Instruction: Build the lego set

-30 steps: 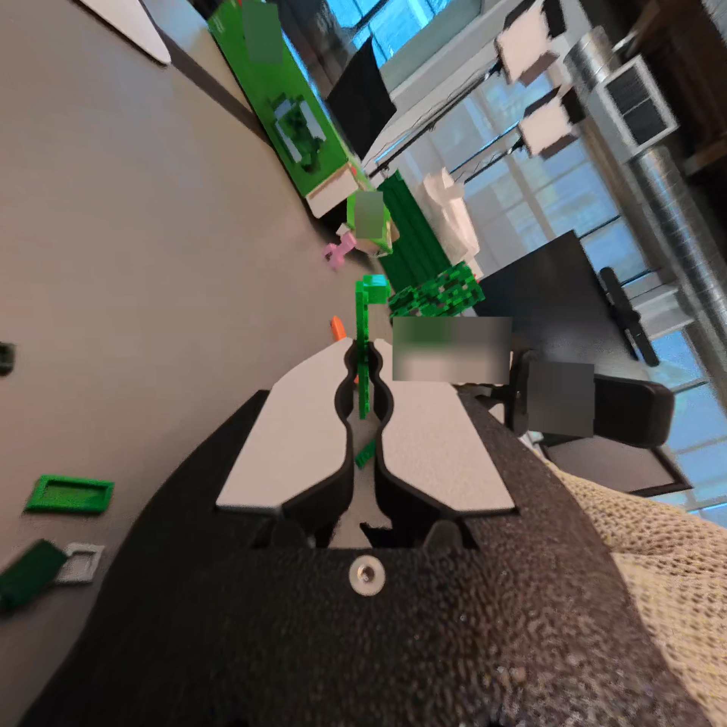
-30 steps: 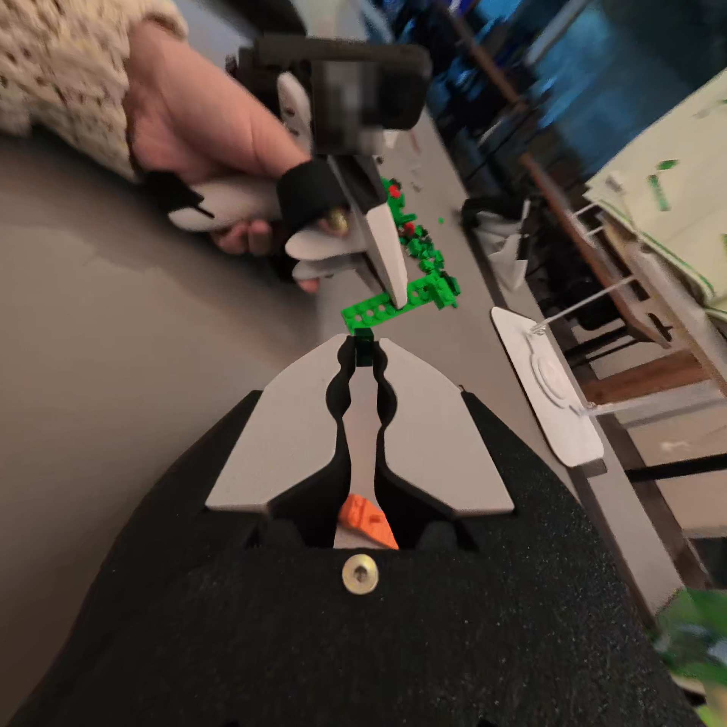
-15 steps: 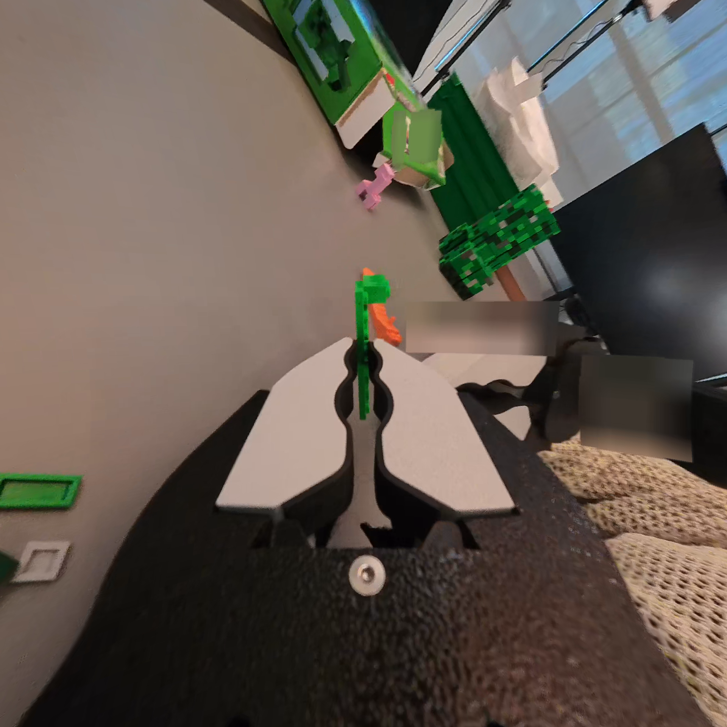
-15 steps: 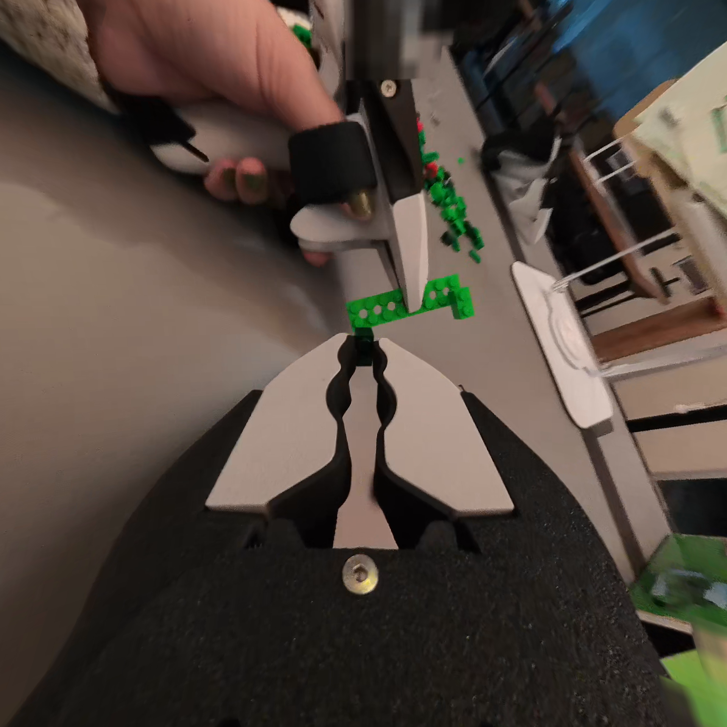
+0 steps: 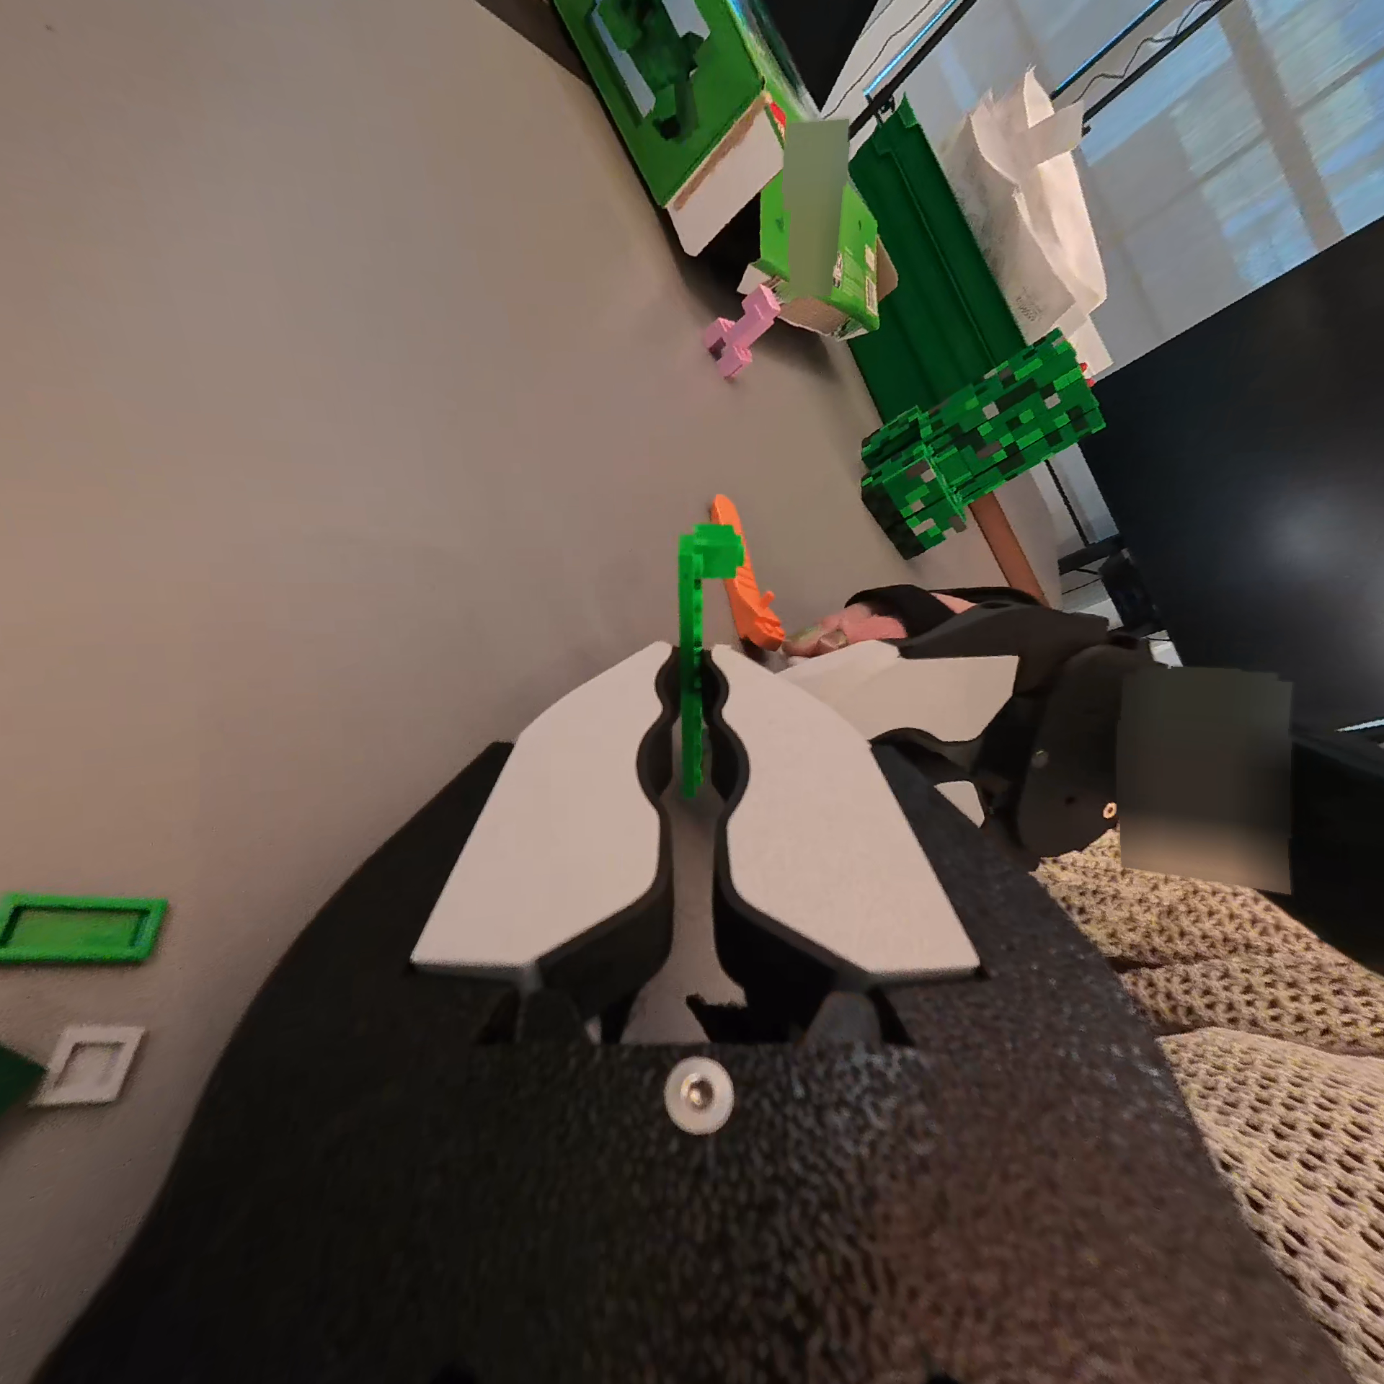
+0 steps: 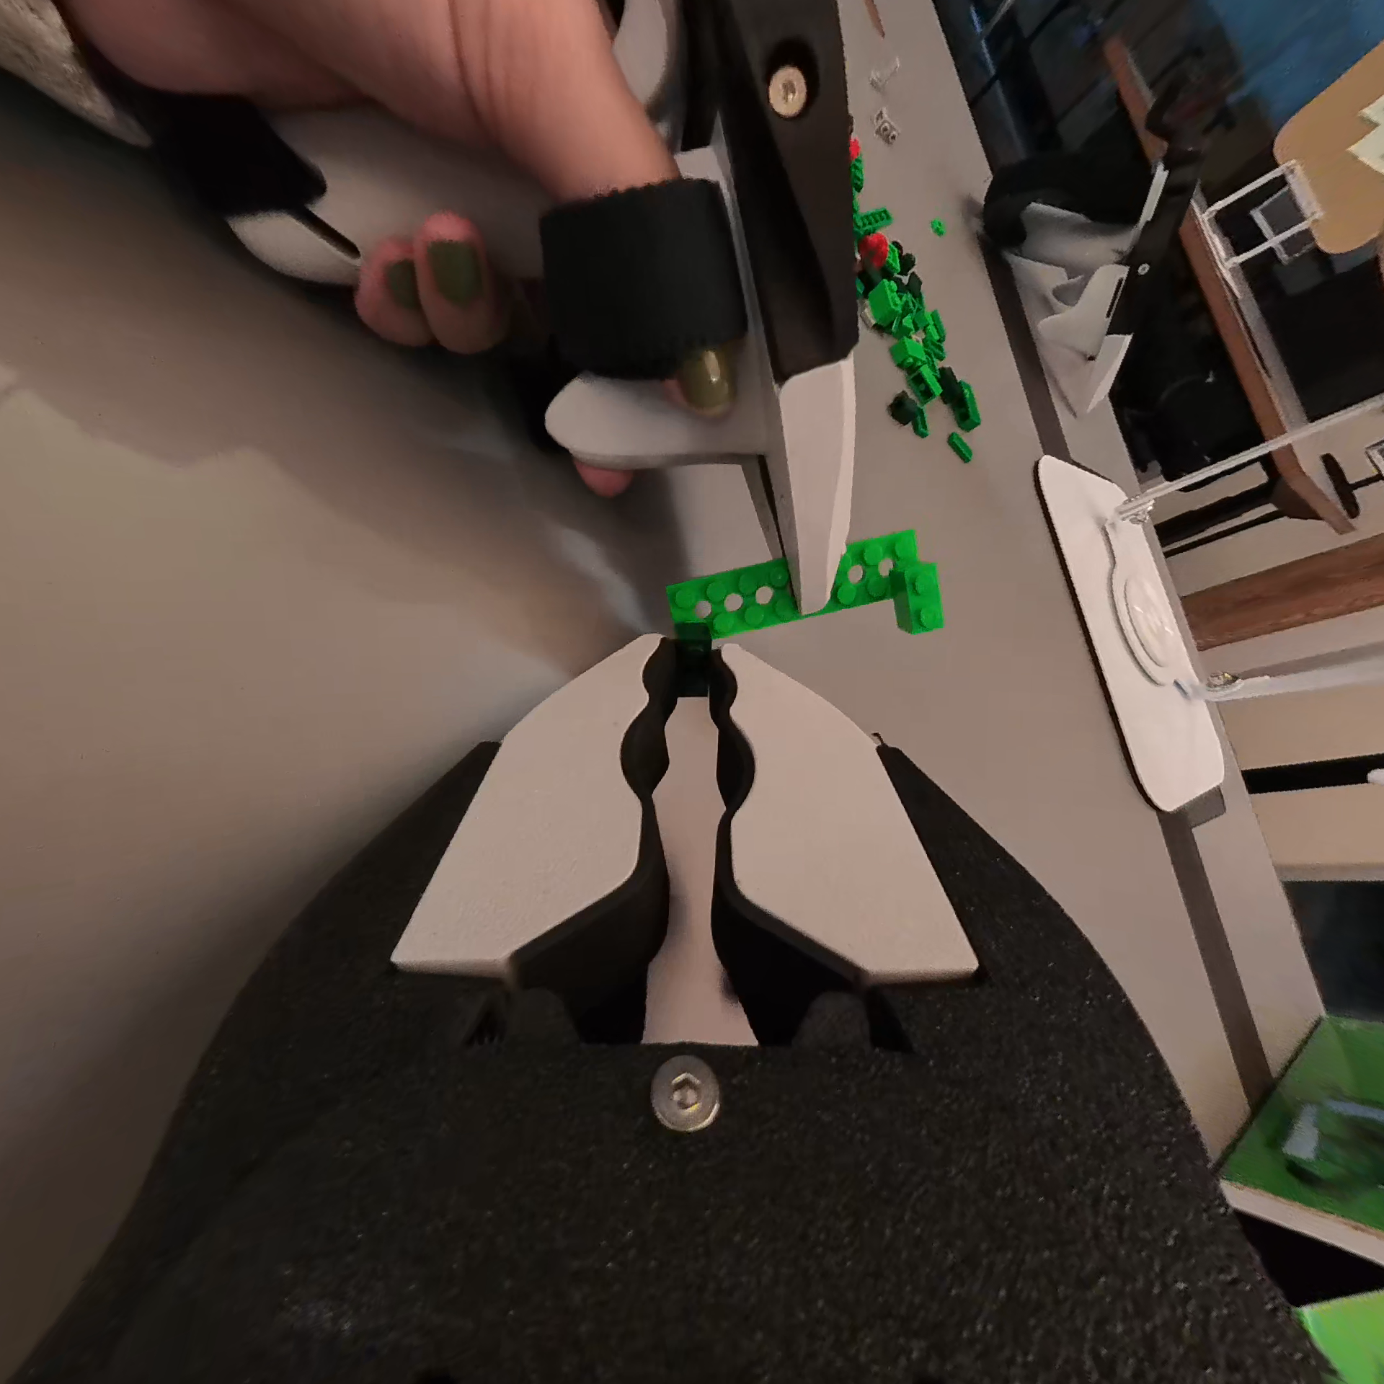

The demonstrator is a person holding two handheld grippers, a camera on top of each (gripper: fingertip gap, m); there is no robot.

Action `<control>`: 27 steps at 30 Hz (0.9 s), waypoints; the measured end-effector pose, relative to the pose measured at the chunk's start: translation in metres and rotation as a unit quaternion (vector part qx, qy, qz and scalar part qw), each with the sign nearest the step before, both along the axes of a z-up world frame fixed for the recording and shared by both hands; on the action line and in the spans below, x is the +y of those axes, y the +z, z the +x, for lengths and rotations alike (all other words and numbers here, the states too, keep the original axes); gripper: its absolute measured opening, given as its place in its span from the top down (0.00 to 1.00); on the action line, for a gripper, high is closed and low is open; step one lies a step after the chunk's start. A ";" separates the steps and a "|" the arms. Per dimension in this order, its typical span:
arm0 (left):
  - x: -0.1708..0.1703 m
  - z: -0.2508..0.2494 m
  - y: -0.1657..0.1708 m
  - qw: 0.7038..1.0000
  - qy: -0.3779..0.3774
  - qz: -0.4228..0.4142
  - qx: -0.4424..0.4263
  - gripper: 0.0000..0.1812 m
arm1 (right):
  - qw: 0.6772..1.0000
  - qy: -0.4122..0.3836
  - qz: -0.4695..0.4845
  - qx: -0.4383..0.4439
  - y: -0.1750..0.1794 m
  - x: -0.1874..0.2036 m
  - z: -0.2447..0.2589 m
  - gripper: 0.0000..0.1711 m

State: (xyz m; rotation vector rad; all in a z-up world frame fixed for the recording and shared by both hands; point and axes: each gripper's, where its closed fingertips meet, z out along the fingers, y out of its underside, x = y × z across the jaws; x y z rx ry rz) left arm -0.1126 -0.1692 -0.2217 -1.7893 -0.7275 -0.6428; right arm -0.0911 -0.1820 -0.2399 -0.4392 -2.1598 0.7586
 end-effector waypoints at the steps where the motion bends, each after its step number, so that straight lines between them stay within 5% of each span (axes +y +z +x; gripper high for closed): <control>1: 0.000 0.000 0.000 1.000 -0.001 -0.001 0.000 0.98 | 1.000 0.001 0.001 0.000 0.000 0.000 0.000 0.95; 11: 0.002 0.003 -0.003 1.000 -0.008 -0.011 -0.001 0.97 | 0.994 -0.009 0.105 0.014 -0.007 -0.003 -0.006 0.95; 27: -0.009 0.003 -0.004 0.999 -0.019 -0.039 0.005 0.94 | 0.998 -0.011 0.054 0.004 -0.004 -0.002 -0.007 0.95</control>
